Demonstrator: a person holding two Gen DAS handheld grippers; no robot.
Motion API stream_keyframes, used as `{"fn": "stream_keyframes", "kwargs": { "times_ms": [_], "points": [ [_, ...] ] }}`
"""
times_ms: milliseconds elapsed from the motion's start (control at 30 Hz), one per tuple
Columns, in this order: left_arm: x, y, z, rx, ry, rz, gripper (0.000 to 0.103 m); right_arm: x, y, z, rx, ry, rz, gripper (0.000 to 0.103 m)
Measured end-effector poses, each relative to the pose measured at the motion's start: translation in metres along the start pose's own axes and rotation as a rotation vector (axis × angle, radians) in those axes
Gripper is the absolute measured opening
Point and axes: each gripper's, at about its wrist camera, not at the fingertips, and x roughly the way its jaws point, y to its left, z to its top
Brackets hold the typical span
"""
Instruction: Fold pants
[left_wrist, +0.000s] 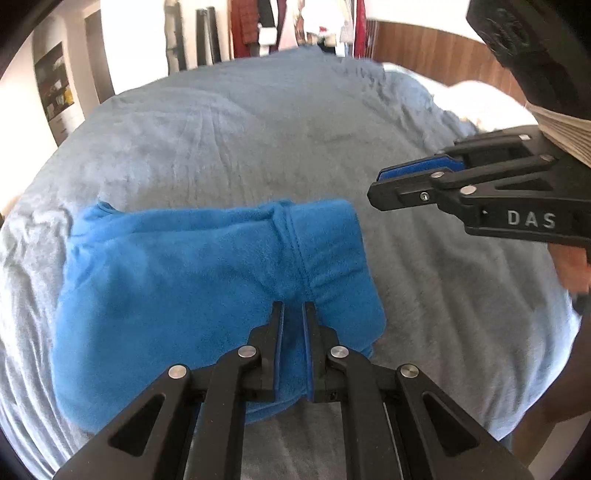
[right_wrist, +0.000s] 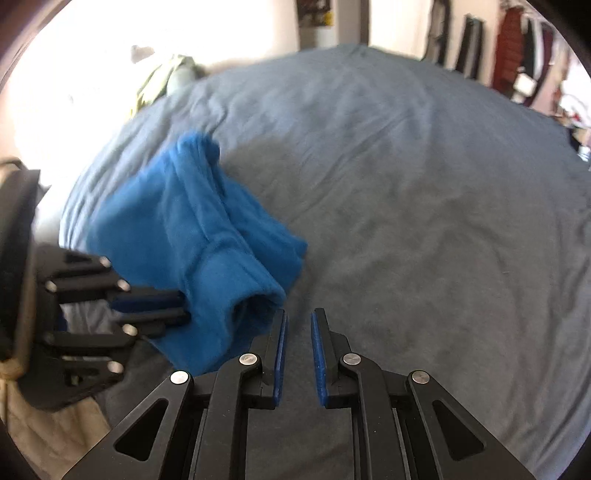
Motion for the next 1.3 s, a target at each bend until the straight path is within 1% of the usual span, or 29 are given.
{"fn": "stream_keyframes", "kwargs": {
  "times_ms": [33, 67, 133, 200, 267, 333, 367, 433, 467, 533, 600, 733, 833, 900, 967, 1000, 1033, 1067, 1100, 1133, 1167, 1233, 1267, 1300],
  "points": [
    [-0.009, 0.003, 0.0, -0.009, -0.026, 0.005, 0.024, -0.009, 0.005, 0.003, 0.019, -0.021, -0.009, 0.015],
    [-0.014, 0.004, -0.001, -0.015, -0.041, 0.02, 0.026, -0.016, 0.012, 0.006, 0.037, -0.041, 0.0, 0.015],
    [-0.028, 0.012, -0.002, -0.033, -0.081, 0.044, 0.027, -0.025, 0.028, 0.013, 0.073, -0.075, 0.032, 0.015],
    [-0.039, 0.024, -0.003, -0.044, -0.117, 0.091, 0.027, -0.026, 0.041, 0.02, 0.098, -0.102, 0.072, 0.015],
    [-0.043, 0.043, -0.004, -0.061, -0.134, 0.146, 0.028, -0.02, 0.05, 0.025, 0.123, -0.114, 0.108, 0.015],
    [-0.038, 0.069, -0.005, -0.108, -0.112, 0.2, 0.028, -0.005, 0.054, 0.027, 0.158, -0.1, 0.125, 0.015],
    [-0.035, 0.079, -0.005, -0.132, -0.099, 0.217, 0.028, 0.003, 0.052, 0.026, 0.178, -0.089, 0.115, 0.015],
    [-0.029, 0.096, -0.007, -0.17, -0.077, 0.244, 0.028, 0.02, 0.045, 0.024, 0.222, -0.049, 0.052, 0.015],
    [-0.026, 0.098, -0.007, -0.168, -0.068, 0.243, 0.028, 0.029, 0.04, 0.022, 0.251, -0.019, 0.008, 0.015],
    [-0.017, 0.1, -0.011, -0.172, -0.038, 0.224, 0.028, 0.038, 0.039, 0.019, 0.27, 0.012, -0.026, 0.015],
    [-0.012, 0.101, -0.016, -0.176, -0.024, 0.218, 0.029, 0.046, 0.036, 0.017, 0.294, 0.03, -0.022, 0.015],
    [-0.007, 0.097, -0.015, -0.153, -0.026, 0.216, 0.03, 0.063, 0.021, 0.013, 0.37, 0.062, -0.013, 0.015],
    [-0.01, 0.098, -0.017, -0.148, -0.028, 0.208, 0.03, 0.068, 0.02, 0.011, 0.383, 0.06, -0.016, 0.015],
    [-0.018, 0.101, -0.016, -0.143, -0.04, 0.201, 0.029, 0.063, 0.022, 0.012, 0.388, 0.052, -0.03, 0.015],
    [-0.033, 0.103, -0.017, -0.134, -0.078, 0.195, 0.035, 0.052, 0.031, 0.015, 0.378, 0.025, -0.061, 0.016],
    [-0.041, 0.104, -0.018, -0.131, -0.095, 0.198, 0.042, 0.042, 0.035, 0.015, 0.393, 0.011, -0.087, 0.018],
    [-0.05, 0.104, -0.02, -0.128, -0.116, 0.204, 0.047, 0.029, 0.04, 0.014, 0.41, -0.011, -0.104, 0.022],
    [-0.062, 0.105, -0.024, -0.126, -0.143, 0.204, 0.048, 0.014, 0.048, 0.012, 0.426, -0.05, -0.125, 0.035],
    [-0.068, 0.107, -0.027, -0.128, -0.153, 0.202, 0.049, 0.003, 0.053, 0.01, 0.438, -0.079, -0.149, 0.047],
    [-0.078, 0.111, -0.034, -0.143, -0.166, 0.197, 0.05, -0.011, 0.063, 0.005, 0.465, -0.11, -0.201, 0.05],
    [-0.084, 0.114, -0.038, -0.155, -0.17, 0.194, 0.051, -0.019, 0.068, 0.001, 0.49, -0.124, -0.236, 0.051],
    [-0.096, 0.119, -0.05, -0.164, -0.178, 0.18, 0.052, -0.038, 0.083, -0.014, 0.564, -0.188, -0.284, 0.051],
    [-0.1, 0.12, -0.053, -0.165, -0.182, 0.184, 0.052, -0.045, 0.089, -0.02, 0.603, -0.213, -0.308, 0.051],
    [-0.104, 0.122, -0.057, -0.166, -0.186, 0.187, 0.053, -0.05, 0.096, -0.028, 0.641, -0.245, -0.321, 0.054]
  ]
}}
